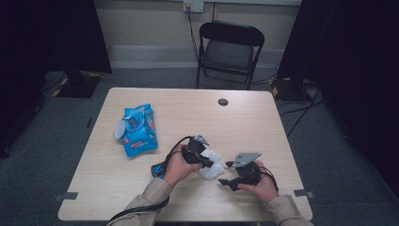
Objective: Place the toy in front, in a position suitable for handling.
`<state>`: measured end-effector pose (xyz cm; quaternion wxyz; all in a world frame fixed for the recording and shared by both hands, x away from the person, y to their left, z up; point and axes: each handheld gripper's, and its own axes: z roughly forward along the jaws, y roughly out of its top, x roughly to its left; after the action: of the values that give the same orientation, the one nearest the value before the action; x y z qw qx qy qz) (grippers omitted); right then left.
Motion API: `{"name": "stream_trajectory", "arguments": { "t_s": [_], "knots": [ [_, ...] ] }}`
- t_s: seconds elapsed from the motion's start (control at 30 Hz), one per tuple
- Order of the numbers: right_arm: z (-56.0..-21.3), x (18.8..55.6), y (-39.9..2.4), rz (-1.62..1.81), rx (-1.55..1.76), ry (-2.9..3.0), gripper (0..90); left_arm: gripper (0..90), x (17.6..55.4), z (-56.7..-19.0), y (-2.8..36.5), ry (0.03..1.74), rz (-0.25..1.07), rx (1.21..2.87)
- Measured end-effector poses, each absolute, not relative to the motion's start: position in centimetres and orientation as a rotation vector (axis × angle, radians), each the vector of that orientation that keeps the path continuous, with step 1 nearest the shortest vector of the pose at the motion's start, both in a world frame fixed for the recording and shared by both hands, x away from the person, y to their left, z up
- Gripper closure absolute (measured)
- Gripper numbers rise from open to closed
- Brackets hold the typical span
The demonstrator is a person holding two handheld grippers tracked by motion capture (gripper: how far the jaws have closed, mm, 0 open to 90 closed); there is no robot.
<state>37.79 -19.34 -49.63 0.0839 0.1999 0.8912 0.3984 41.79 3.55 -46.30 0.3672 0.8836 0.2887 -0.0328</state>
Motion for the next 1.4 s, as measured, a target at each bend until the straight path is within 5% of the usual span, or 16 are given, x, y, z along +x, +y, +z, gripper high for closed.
{"name": "stream_trajectory", "arguments": {
  "t_s": [0.53,0.9,1.17,1.4],
  "knots": [
    [-46.7,38.7,-17.5,1.307,0.613,2.558,36.9,58.0,39.8,-47.2,4.5,0.63,-0.07,2.33],
    [-48.3,39.3,-16.6,1.313,0.773,2.607,43.1,50.9,39.4,-47.8,4.0,0.594,-0.054,2.354],
    [-49.5,39.8,-16.5,1.326,0.902,2.622,50.3,34.0,39.0,-47.2,4.4,0.601,-0.024,2.343],
    [-49.9,39.6,-16.5,1.242,0.909,2.629,73.0,29.5,38.9,-45.5,5.9,0.603,0.026,2.283]
  ]
}}
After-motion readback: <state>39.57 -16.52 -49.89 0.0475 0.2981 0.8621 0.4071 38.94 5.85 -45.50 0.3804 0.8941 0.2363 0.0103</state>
